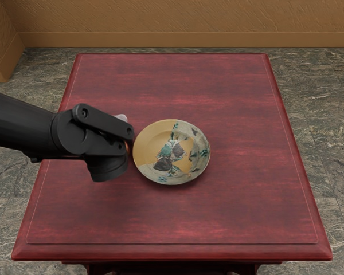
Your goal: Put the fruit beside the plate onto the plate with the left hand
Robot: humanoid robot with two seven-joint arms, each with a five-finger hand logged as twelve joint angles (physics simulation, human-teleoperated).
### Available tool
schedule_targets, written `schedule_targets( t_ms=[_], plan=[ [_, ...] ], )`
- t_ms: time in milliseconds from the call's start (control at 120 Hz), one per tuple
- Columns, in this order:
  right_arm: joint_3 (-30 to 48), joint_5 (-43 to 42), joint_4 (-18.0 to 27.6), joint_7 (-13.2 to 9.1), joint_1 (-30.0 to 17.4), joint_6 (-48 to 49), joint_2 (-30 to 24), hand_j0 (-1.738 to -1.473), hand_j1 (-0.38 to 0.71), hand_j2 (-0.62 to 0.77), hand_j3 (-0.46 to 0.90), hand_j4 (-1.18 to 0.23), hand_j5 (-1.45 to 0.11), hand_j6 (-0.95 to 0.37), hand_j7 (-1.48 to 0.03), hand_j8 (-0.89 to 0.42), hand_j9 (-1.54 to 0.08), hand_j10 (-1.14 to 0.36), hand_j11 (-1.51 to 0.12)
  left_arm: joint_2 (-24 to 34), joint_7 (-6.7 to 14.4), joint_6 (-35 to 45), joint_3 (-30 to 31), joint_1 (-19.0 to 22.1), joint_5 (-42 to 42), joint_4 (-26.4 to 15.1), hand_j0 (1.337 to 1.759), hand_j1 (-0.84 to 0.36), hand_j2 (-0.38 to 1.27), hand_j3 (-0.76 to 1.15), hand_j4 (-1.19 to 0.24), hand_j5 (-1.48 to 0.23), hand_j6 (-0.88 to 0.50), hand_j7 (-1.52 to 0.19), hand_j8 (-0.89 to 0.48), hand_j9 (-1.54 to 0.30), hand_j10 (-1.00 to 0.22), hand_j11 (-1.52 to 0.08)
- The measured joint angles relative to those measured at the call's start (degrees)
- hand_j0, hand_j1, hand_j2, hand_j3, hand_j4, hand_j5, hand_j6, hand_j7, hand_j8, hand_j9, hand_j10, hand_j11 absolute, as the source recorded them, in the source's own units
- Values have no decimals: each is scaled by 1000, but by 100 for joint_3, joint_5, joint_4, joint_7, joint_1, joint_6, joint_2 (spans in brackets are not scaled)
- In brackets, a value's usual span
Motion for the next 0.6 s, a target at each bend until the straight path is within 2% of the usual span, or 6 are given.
schedule_targets(
  t_ms=[250,600],
  plan=[
    [-3,0,0,0,0,0,0,-1658,-305,-7,0,-37,-47,-37,-47,-37,-47,-37,-47,150,2,-4,22,-311,-23,-73,1656,-316,510,0,-693,-950,-478,-944,-485,-931,-702,-931],
    [-2,0,0,0,0,0,0,-1658,-305,-7,0,-37,-47,-37,-47,-37,-47,-37,-47,529,-5,-4,49,-1294,-128,-682,1657,-333,533,0,-697,-981,-451,-966,-460,-949,-713,-951]
  ],
)
